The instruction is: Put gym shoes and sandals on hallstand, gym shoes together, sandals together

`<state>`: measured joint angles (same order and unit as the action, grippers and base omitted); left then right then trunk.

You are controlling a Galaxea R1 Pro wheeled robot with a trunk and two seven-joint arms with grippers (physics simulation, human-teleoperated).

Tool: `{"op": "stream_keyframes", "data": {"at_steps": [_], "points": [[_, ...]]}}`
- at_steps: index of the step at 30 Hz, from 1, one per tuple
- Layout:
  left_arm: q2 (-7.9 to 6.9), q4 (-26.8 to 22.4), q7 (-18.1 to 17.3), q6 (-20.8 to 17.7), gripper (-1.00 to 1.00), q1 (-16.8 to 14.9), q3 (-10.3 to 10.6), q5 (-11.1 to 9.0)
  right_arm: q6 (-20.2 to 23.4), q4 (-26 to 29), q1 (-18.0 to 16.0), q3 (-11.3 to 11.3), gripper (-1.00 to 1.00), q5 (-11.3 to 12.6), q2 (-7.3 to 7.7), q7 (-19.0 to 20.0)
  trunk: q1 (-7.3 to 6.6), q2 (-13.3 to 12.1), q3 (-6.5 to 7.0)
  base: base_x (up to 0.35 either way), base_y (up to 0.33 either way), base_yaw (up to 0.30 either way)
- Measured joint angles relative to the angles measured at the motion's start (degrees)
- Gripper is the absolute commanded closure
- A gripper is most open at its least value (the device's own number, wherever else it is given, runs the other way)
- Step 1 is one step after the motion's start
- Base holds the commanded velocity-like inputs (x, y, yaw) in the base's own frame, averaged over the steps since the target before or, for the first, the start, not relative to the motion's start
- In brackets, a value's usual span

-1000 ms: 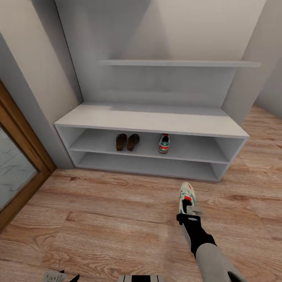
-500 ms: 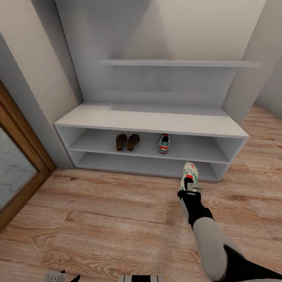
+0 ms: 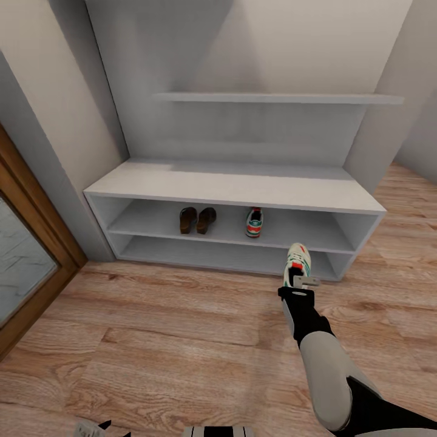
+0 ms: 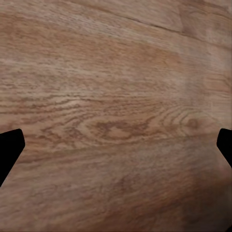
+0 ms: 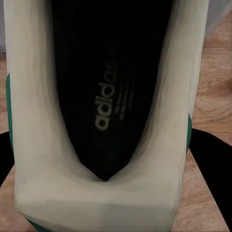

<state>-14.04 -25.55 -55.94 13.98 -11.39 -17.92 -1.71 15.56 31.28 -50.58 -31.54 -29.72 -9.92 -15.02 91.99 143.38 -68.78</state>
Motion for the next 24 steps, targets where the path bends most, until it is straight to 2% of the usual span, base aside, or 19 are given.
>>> {"op": "stream_keyframes", "data": {"at_steps": [5, 17, 24], "points": [[0.06, 0.04, -0.19, 0.02, -1.00, 0.03, 0.03, 0.14, -0.01, -0.23, 0.00, 0.06, 1.00, 0.00, 0.00, 0.01, -0.01, 0.00, 0.00, 0.053, 0.000, 0.000], [0.06, 0.05, -0.23, 0.01, -1.00, 0.10, 0.09, 0.20, -0.03, -0.20, 0.00, 0.01, 1.00, 0.02, 0.00, 0.02, -0.03, 0.00, 0.00, 0.266, 0.109, 0.000], [0.06, 0.07, -0.08, 0.08, -1.00, 0.09, 0.12, 0.16, -0.01, -0.24, 0.00, 0.01, 1.00, 0.00, 0.00, 0.01, -0.01, 0.00, 0.00, 0.089, 0.024, 0.000]]}}
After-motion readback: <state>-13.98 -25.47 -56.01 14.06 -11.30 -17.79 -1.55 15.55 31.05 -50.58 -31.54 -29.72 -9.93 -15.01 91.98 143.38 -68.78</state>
